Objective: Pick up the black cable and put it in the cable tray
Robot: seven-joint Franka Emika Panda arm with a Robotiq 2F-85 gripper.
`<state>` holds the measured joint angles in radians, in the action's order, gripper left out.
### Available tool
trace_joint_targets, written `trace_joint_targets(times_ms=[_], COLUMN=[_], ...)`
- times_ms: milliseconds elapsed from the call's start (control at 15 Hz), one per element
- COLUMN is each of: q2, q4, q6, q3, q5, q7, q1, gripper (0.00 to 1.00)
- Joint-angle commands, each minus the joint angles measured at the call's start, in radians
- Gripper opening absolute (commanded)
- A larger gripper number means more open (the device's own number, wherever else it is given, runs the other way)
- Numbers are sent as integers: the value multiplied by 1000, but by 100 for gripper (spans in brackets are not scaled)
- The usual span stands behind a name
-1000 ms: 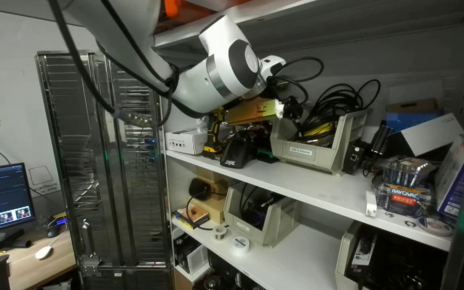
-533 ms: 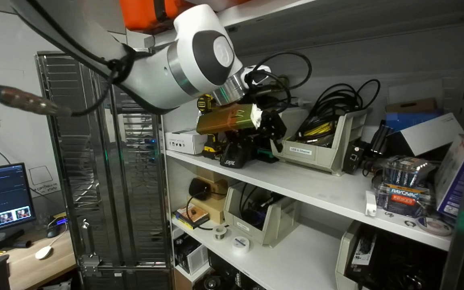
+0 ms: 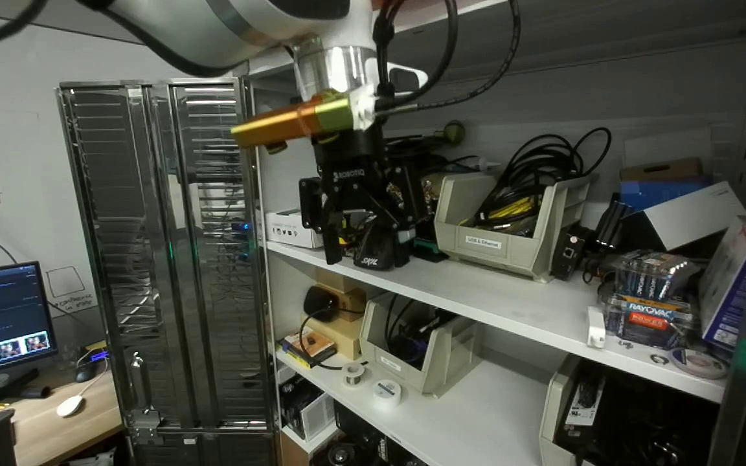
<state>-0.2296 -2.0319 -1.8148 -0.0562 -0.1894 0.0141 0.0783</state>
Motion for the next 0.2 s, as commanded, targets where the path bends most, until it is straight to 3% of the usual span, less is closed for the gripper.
trace_joint_targets(times_ms=[0, 133], q2=[-9, -18], q4=[25, 63], q6=[78, 159], q3=[21, 17], q5=[27, 51], q7=[22, 49], q1=[-32, -42], gripper=[100, 100])
